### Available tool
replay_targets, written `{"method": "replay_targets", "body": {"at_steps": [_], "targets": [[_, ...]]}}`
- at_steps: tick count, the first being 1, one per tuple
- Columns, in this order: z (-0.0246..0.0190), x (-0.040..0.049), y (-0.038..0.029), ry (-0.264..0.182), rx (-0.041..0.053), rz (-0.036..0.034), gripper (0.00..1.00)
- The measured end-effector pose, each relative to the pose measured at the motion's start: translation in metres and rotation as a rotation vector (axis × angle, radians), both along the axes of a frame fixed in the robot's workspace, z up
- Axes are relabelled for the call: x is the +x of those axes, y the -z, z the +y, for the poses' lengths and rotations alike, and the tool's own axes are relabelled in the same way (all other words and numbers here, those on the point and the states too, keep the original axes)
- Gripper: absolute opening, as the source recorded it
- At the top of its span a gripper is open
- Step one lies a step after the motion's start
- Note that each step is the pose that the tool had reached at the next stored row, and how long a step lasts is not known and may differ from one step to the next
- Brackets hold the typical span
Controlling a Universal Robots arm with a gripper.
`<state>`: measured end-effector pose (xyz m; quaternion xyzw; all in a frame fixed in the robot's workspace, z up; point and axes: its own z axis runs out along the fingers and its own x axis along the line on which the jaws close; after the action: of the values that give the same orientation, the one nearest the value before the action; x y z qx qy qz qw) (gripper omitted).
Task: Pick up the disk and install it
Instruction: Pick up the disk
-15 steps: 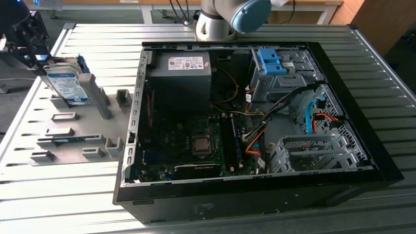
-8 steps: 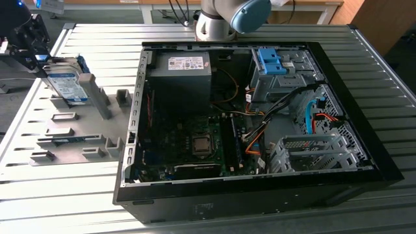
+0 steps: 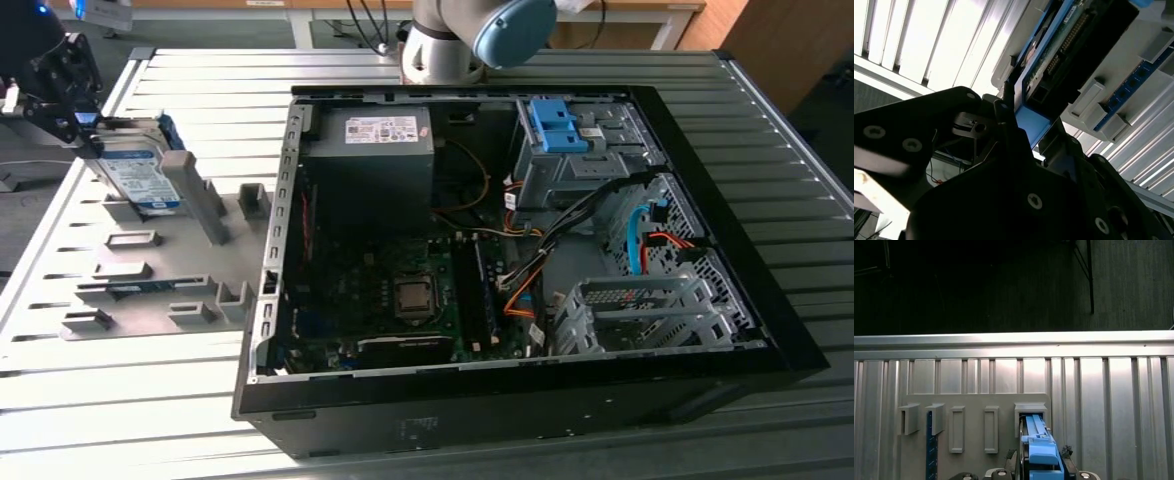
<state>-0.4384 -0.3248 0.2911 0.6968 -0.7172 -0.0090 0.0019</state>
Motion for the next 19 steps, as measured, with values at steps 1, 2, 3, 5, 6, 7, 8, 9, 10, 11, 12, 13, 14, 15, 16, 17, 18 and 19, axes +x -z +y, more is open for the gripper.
{"method": "replay_targets", "body": {"at_steps": [1,2,3,5,6,7,8,9,10,11,12,13,14,15,16,17,18,19], "targets": [[0.0000,0.0000,0.0000,0.000,0.0000,0.0001,0.45],[0.0000,0.0000,0.0001,0.000,0.0000,0.0000,0.45],[0.0000,0.0000,0.0001,0.000,0.0000,0.0000,0.45],[0.0000,0.0000,0.0003,0.000,0.0000,-0.0001,0.45],[0.0000,0.0000,0.0004,0.000,-0.0001,0.0000,0.45],[0.0000,0.0000,0.0006,0.000,0.0000,0.0000,0.45],[0.0000,0.0000,0.0007,0.000,-0.0002,0.0000,0.45],[0.0000,0.0000,0.0009,0.000,-0.0004,0.0000,0.45],[0.0000,0.0000,0.0009,0.000,-0.0005,0.0000,0.43],[0.0000,0.0000,0.0010,0.000,-0.0008,0.0001,0.43],[-0.0001,0.0000,0.0011,0.000,-0.0009,0.0001,0.43],[-0.0001,0.0000,0.0012,0.000,-0.0012,0.0001,0.37],[-0.0001,0.0000,0.0013,0.000,-0.0015,0.0001,0.37],[-0.0001,0.0000,0.0013,0.000,-0.0020,0.0001,0.37],[-0.0001,0.0000,0.0013,0.000,-0.0023,0.0000,0.37],[-0.0001,0.0000,0.0013,0.000,-0.0024,0.0000,0.37],[-0.0001,0.0000,0.0013,0.000,-0.0025,0.0000,0.37],[-0.0001,0.0000,0.0013,0.000,-0.0026,0.0000,0.37]]}}
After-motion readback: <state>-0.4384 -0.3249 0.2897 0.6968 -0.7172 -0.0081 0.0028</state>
